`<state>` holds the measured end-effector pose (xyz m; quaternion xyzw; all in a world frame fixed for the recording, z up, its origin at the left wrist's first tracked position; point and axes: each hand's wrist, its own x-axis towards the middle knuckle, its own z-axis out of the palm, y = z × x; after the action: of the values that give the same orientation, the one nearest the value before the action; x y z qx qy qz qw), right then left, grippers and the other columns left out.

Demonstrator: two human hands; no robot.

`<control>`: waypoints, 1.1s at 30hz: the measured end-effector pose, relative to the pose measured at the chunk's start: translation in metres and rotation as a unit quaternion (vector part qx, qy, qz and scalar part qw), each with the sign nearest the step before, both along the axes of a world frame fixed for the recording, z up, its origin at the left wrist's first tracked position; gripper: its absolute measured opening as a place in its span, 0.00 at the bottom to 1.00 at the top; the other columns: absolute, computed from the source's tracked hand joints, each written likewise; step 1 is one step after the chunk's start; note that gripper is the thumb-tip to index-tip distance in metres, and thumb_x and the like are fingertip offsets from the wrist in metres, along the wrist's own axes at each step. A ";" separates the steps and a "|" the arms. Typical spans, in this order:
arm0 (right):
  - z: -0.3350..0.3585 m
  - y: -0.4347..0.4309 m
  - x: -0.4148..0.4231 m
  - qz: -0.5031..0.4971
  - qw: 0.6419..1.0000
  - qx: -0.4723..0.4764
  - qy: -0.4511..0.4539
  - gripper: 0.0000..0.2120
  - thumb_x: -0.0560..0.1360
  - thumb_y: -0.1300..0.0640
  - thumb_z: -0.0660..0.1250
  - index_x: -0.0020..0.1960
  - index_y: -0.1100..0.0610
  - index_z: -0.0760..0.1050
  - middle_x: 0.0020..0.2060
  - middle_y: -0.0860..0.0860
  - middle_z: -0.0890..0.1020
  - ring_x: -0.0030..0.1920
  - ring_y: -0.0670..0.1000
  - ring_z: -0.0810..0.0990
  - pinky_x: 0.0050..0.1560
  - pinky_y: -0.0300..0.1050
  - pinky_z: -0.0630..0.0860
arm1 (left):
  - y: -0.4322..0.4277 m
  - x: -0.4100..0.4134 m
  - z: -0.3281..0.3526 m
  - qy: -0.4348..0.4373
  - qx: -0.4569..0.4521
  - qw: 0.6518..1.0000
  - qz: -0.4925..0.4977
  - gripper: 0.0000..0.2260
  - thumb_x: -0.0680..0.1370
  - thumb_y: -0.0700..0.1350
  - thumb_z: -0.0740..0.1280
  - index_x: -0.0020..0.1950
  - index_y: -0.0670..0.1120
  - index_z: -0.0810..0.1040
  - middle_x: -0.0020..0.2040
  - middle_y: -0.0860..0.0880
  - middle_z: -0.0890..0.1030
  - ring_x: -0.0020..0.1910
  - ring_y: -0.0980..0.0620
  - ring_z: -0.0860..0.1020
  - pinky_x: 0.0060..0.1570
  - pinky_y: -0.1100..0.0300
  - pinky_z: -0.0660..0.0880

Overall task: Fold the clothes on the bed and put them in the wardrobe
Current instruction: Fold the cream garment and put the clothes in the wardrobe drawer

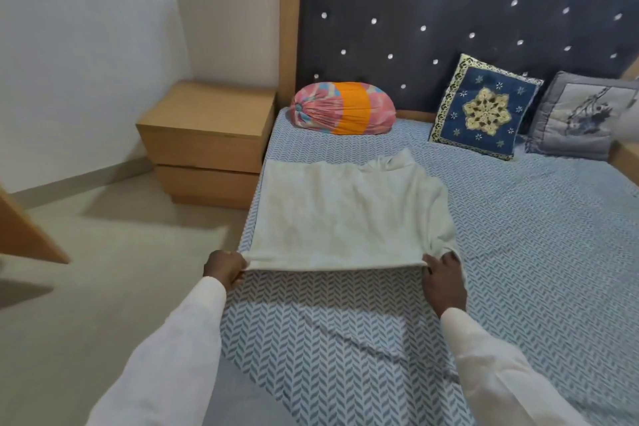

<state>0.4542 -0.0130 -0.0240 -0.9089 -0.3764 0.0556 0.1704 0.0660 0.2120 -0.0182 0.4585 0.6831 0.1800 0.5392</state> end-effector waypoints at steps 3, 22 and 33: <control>-0.008 -0.026 -0.021 -0.033 0.999 -0.003 0.001 0.18 0.77 0.56 0.62 0.66 0.56 0.75 0.71 0.60 0.67 0.76 0.57 0.58 0.62 0.62 0.72 | -0.021 -0.016 -0.012 0.073 0.023 0.996 -0.047 0.06 0.66 0.42 0.73 0.41 0.42 0.82 0.39 0.41 0.84 0.36 0.44 0.83 0.39 0.54 0.81; -0.072 -0.167 -0.137 -0.136 0.987 0.053 -0.067 0.24 0.72 0.50 0.56 0.60 0.59 0.80 0.66 0.55 0.78 0.68 0.55 0.74 0.64 0.65 0.63 | -0.114 -0.065 0.012 0.401 0.031 0.792 -0.459 0.10 0.73 0.41 0.68 0.54 0.43 0.80 0.54 0.45 0.81 0.51 0.47 0.80 0.51 0.56 0.76; -0.036 -0.161 -0.068 -0.342 0.904 0.144 0.213 0.22 0.79 0.49 0.61 0.67 0.63 0.68 0.62 0.67 0.75 0.62 0.66 0.75 0.58 0.55 0.71 | -0.119 -0.006 -0.009 0.323 0.280 0.777 -0.463 0.21 0.78 0.41 0.62 0.71 0.48 0.65 0.63 0.42 0.68 0.59 0.42 0.74 0.55 0.49 0.75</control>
<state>0.3865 -0.1739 -0.0602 -0.9140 -0.0009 0.1318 0.3838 0.0597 0.0928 -0.0270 0.8814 0.4419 -0.0665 0.1533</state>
